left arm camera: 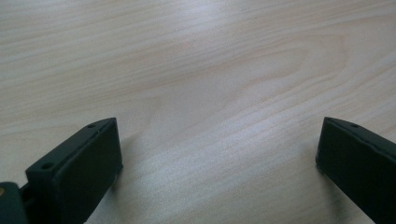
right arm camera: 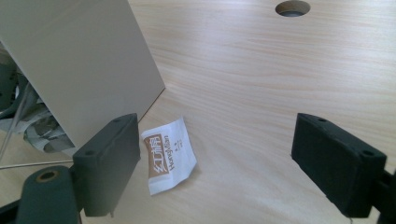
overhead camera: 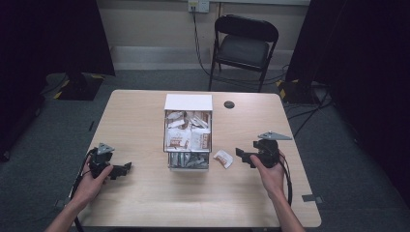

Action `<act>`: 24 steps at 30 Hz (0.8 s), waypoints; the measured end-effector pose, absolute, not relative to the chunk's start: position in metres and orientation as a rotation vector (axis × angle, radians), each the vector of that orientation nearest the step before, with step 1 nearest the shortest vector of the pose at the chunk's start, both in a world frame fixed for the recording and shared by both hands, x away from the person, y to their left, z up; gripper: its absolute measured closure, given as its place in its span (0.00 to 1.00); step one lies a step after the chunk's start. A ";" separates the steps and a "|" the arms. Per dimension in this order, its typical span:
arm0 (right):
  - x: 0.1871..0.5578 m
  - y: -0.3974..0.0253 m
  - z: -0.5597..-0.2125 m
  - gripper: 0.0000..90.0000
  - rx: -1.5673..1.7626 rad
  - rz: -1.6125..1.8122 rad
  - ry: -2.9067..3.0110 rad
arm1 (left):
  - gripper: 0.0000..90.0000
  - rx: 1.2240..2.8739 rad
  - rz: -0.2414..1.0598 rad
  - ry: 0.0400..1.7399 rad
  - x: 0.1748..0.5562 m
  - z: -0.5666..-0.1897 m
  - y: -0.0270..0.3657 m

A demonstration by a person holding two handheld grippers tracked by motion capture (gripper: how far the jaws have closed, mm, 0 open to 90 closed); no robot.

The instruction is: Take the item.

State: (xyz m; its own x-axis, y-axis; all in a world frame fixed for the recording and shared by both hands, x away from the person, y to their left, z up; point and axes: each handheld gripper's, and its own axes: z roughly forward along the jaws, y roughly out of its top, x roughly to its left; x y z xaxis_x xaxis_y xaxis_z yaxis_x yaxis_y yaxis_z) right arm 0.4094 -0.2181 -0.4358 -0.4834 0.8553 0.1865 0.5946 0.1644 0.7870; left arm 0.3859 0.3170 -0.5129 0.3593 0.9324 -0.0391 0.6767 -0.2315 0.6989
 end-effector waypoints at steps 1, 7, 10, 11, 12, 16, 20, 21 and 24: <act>0.408 -0.221 -0.435 0.17 1.399 1.231 2.138 | 0.00 1.994 0.522 1.392 0.386 -0.513 0.317; 0.397 -0.232 -0.433 0.17 1.423 1.213 2.116 | 0.00 1.994 0.523 1.394 0.386 -0.513 0.317; 0.391 -0.238 -0.430 0.17 1.427 1.210 2.102 | 0.00 1.992 0.524 1.393 0.386 -0.513 0.317; 0.389 -0.241 -0.428 0.17 1.429 1.205 2.098 | 0.00 1.993 0.523 1.394 0.386 -0.513 0.317; 0.387 -0.243 -0.427 0.17 1.432 1.205 2.094 | 0.00 1.994 0.523 1.394 0.386 -0.513 0.317; 0.380 -0.253 -0.424 0.17 1.447 1.183 2.079 | 0.00 1.993 0.523 1.394 0.386 -0.513 0.317; 0.374 -0.265 -0.425 0.17 1.469 1.161 2.060 | 0.00 1.994 0.523 1.393 0.386 -0.513 0.317; 0.373 -0.268 -0.426 0.17 1.476 1.154 2.054 | 0.00 1.993 0.523 1.394 0.386 -0.513 0.317; 0.370 -0.278 -0.431 0.17 1.515 1.139 2.038 | 0.00 1.994 0.523 1.393 0.386 -0.513 0.317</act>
